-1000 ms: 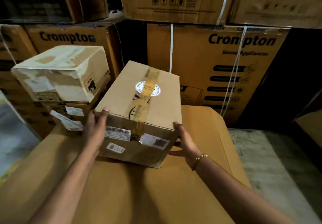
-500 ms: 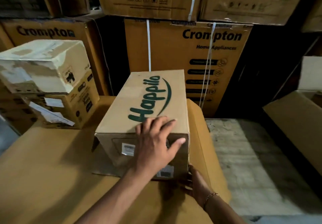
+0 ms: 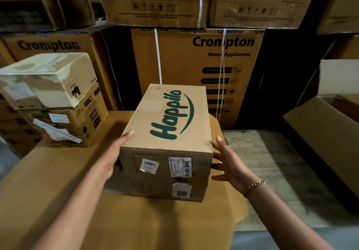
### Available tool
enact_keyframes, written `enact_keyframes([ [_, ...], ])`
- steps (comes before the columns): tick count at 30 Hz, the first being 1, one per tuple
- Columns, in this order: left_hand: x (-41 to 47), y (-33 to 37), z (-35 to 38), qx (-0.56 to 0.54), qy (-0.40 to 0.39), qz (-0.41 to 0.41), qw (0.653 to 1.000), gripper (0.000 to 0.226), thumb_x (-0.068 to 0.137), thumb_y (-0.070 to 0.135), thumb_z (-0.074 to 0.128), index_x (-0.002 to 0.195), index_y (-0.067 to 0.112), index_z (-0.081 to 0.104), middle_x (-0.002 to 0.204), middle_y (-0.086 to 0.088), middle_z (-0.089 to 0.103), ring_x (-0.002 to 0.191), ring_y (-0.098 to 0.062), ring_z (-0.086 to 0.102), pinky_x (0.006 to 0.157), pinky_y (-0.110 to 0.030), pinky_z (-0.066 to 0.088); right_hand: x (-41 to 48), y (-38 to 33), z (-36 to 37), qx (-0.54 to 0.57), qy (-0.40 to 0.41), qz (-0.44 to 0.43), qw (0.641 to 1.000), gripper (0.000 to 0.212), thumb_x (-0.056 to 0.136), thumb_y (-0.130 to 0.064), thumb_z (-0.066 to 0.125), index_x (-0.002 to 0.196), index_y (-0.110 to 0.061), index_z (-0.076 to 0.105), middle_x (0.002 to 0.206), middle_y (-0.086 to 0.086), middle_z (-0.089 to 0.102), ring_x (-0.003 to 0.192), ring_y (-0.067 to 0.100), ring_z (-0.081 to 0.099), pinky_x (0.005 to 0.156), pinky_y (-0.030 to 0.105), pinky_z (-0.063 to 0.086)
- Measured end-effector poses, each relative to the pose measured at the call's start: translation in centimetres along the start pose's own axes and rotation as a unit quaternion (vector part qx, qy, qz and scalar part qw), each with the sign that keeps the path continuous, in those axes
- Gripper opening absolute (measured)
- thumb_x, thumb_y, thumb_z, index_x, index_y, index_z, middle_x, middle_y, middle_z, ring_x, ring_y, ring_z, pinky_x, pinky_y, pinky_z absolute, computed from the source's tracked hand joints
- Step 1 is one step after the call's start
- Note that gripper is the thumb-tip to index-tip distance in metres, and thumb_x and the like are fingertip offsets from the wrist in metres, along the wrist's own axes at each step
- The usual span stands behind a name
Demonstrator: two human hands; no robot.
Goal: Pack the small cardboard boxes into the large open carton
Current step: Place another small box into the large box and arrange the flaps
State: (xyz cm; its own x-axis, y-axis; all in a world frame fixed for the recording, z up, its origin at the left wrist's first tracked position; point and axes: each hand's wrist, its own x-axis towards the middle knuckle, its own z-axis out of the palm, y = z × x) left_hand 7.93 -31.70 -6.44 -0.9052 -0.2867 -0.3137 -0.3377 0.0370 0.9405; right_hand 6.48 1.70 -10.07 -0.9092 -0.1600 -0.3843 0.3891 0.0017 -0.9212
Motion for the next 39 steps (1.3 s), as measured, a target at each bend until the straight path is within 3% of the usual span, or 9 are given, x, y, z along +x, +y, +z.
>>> enact_keyframes([
  [8,-2.7,5.8,3.4,0.13,-0.052,0.185,0.973,0.059,0.062,0.094,0.051,0.116,0.071,0.054,0.124,0.03,0.062,0.12,-0.012,0.053,0.095,-0.038,0.038,2.1,1.9,0.0,0.193,0.074,0.013,0.978,0.06,0.086,-0.066,0.057,0.132,-0.027,0.055,0.118,0.014,0.072,0.109,0.034,0.068,0.074,0.063,0.058],
  [14,-4.9,5.1,10.9,0.568,0.03,0.35,0.744,0.09,0.078,0.094,0.01,0.154,0.047,0.018,0.163,0.003,0.028,0.143,-0.029,0.028,0.115,-0.055,0.016,4.0,9.1,0.4,0.172,0.109,0.119,0.972,0.042,0.1,-0.042,0.047,0.121,-0.011,0.067,0.104,0.016,0.076,0.101,0.034,0.07,0.07,0.045,0.06],
  [18,-6.6,2.6,13.3,0.623,-0.057,0.34,0.702,0.073,0.093,0.069,0.039,0.155,0.033,0.025,0.164,-0.004,0.022,0.147,-0.027,0.017,0.12,-0.05,0.006,3.7,10.5,0.6,0.036,0.095,0.119,0.988,0.034,0.099,-0.043,0.048,0.097,-0.029,0.079,0.104,0.0,0.077,0.1,0.023,0.069,0.072,0.039,0.056],
  [21,-10.0,1.7,12.6,0.516,-0.202,0.36,0.751,0.071,0.09,0.068,0.049,0.153,0.04,0.031,0.164,0.013,0.02,0.145,-0.003,0.014,0.122,-0.039,0.006,3.7,9.1,-0.7,0.03,0.1,0.076,0.992,0.036,0.098,-0.052,0.049,0.102,-0.031,0.078,0.108,-0.006,0.077,0.104,0.02,0.069,0.084,0.042,0.054],
  [24,-13.8,3.5,8.3,0.263,-0.305,0.38,0.833,0.049,0.089,0.07,0.056,0.133,0.05,0.056,0.136,0.032,0.053,0.123,0.011,0.048,0.098,-0.019,0.049,3.7,7.1,-2.5,0.033,0.108,0.034,0.993,0.038,0.097,-0.055,0.05,0.108,-0.029,0.076,0.107,-0.008,0.077,0.103,0.021,0.07,0.088,0.045,0.055],
  [28,-11.3,5.5,0.5,0.122,-0.092,0.462,0.874,0.035,0.094,0.061,0.055,0.107,0.034,0.073,0.105,0.011,0.074,0.098,-0.014,0.071,0.074,-0.034,0.059,3.5,3.7,-3.0,0.019,0.103,-0.015,0.994,0.037,0.098,-0.052,0.051,0.121,-0.029,0.067,0.118,-0.006,0.073,0.105,0.02,0.07,0.085,0.044,0.056],
  [31,-4.9,5.0,-3.3,0.21,0.076,0.279,0.934,0.05,0.085,0.075,0.053,0.121,0.042,0.061,0.122,0.003,0.068,0.111,-0.024,0.065,0.086,-0.052,0.055,3.3,0.1,-1.6,-0.011,0.081,-0.029,0.996,0.042,0.094,-0.058,0.054,0.125,-0.032,0.063,0.119,-0.006,0.069,0.099,0.021,0.069,0.08,0.044,0.057],
  [35,0.4,2.2,-3.5,0.19,-0.033,-0.031,0.981,0.088,0.073,0.07,0.065,0.146,0.023,0.048,0.148,-0.009,0.052,0.133,-0.032,0.05,0.114,-0.053,0.034,3.6,-3.3,1.2,-0.099,0.035,-0.011,0.994,0.042,0.085,-0.06,0.066,0.116,-0.031,0.064,0.111,0.006,0.071,0.094,0.027,0.07,0.068,0.04,0.057],
  [39,1.8,1.3,-1.9,0.001,-0.115,-0.078,0.99,0.068,0.068,0.046,0.076,0.12,0.003,0.066,0.105,-0.016,0.076,0.089,-0.029,0.075,0.078,-0.041,0.059,4.6,-4.2,2.7,-0.073,0.04,0.012,0.996,0.038,0.088,-0.032,0.074,0.119,-0.014,0.06,0.103,0.017,0.073,0.081,0.029,0.072,0.067,0.042,0.06],
])
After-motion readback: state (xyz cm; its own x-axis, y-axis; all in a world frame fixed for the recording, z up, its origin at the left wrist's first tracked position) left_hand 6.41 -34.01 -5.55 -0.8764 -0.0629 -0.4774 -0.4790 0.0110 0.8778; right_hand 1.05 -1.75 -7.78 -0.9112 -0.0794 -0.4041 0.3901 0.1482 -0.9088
